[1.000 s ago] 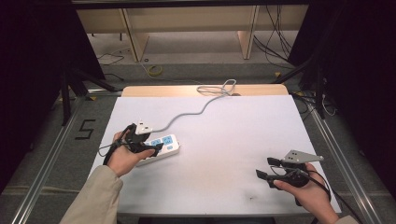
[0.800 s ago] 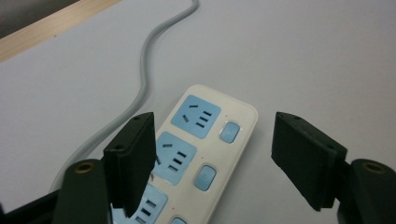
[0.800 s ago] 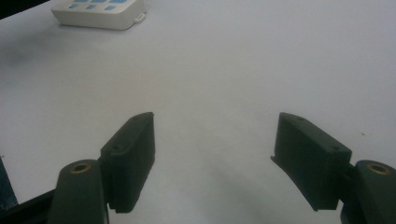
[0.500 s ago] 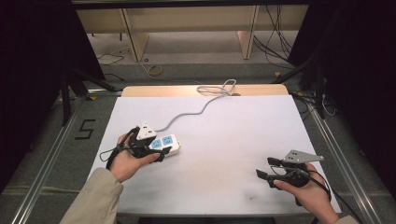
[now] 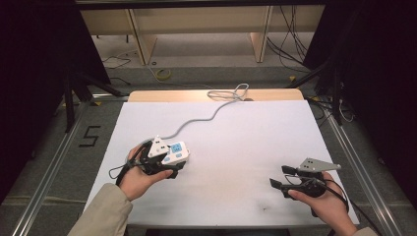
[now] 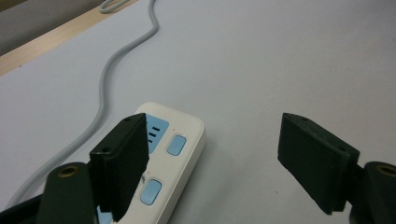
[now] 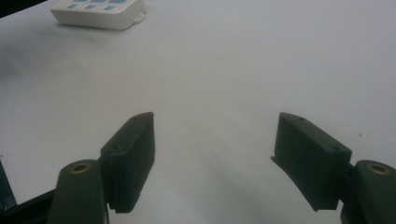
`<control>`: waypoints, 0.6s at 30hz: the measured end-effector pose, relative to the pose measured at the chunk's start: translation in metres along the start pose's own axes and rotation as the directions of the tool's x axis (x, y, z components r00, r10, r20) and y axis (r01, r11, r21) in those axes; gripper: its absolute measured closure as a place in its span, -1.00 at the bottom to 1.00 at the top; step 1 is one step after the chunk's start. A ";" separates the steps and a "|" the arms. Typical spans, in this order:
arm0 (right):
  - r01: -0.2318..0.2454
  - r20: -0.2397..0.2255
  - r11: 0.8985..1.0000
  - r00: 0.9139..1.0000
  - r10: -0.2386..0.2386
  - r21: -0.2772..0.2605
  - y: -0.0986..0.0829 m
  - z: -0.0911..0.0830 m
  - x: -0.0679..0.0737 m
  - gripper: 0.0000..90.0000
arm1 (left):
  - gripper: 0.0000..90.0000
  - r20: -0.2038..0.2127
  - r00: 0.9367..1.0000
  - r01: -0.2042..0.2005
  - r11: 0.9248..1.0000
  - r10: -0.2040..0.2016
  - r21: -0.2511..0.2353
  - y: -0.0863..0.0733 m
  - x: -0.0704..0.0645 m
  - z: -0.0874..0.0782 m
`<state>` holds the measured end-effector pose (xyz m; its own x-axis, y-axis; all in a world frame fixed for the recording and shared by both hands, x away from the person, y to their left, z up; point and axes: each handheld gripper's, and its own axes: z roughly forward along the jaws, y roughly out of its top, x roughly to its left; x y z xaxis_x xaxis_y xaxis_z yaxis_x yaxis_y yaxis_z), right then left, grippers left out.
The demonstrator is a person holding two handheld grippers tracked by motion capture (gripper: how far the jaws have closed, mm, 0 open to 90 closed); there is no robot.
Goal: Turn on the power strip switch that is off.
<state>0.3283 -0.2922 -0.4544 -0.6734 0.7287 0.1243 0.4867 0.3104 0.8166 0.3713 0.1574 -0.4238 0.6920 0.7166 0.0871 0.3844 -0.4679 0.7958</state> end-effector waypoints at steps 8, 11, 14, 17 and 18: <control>-0.001 -0.004 1.000 1.000 0.001 0.000 0.000 0.000 0.000 -0.34 | -0.49 0.015 1.000 -0.013 0.999 0.013 -0.031 -0.003 -0.007 -0.004; -0.002 -0.004 1.000 1.000 0.002 -0.001 0.000 0.000 0.000 -0.34 | -0.52 0.024 1.000 -0.016 0.999 0.017 -0.029 -0.005 -0.010 -0.005; -0.003 -0.003 1.000 1.000 0.003 -0.001 0.000 0.000 0.000 -0.34 | -0.54 0.028 0.999 -0.017 0.999 0.018 -0.033 -0.008 -0.012 -0.007; -0.005 -0.001 1.000 1.000 0.005 0.000 0.000 0.000 -0.001 -0.34 | -0.55 0.024 1.000 -0.012 0.999 0.013 -0.043 -0.011 -0.014 -0.009; -0.006 -0.001 1.000 1.000 0.006 -0.001 0.000 0.000 -0.001 -0.35 | -0.55 0.022 1.000 -0.015 0.999 0.016 -0.044 -0.013 -0.014 -0.010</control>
<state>0.3286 -0.2928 -0.4545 -0.6712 0.7298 0.1299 0.4901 0.3054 0.8165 0.3506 0.1585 -0.4292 0.7115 0.6973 0.0868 0.3464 -0.4555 0.8201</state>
